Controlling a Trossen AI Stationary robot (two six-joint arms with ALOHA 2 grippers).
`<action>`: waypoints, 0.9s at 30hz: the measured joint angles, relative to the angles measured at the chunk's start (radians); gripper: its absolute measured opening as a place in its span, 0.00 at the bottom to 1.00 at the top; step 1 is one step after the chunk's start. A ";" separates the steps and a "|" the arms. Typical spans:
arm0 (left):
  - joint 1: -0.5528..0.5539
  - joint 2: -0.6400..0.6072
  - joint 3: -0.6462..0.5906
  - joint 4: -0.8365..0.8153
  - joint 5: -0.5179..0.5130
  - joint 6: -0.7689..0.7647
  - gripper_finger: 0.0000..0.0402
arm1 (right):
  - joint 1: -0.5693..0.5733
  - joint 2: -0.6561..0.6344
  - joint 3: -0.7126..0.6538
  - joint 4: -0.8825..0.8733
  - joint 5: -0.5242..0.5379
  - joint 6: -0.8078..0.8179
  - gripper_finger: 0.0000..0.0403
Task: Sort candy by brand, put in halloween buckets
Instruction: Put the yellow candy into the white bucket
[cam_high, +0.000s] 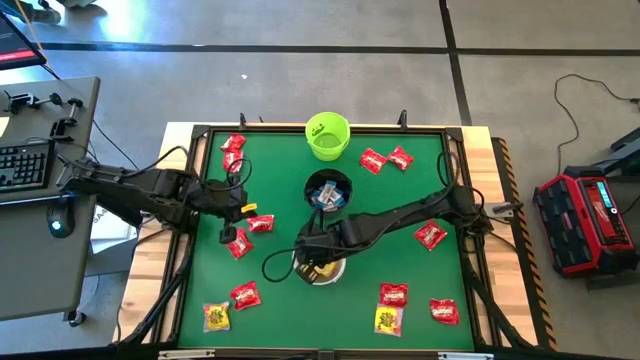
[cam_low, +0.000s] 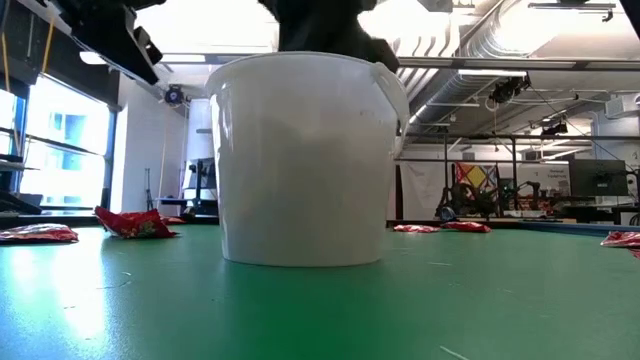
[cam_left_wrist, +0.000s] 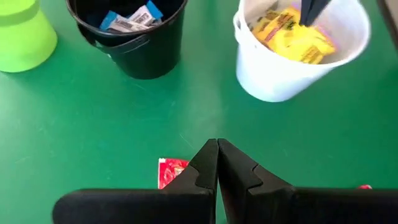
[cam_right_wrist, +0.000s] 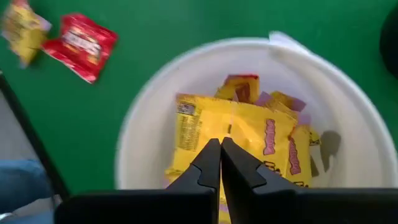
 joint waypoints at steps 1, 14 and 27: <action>0.000 -0.008 0.000 -0.004 0.010 0.001 0.00 | 0.002 0.000 0.022 -0.025 0.000 0.000 0.01; -0.004 -0.089 0.000 -0.128 0.299 -0.003 0.00 | -0.010 -0.001 0.134 -0.135 -0.075 -0.280 0.00; -0.180 -0.077 0.000 -0.200 0.283 -0.154 0.00 | -0.112 -0.030 0.134 -0.188 -0.132 -0.696 0.00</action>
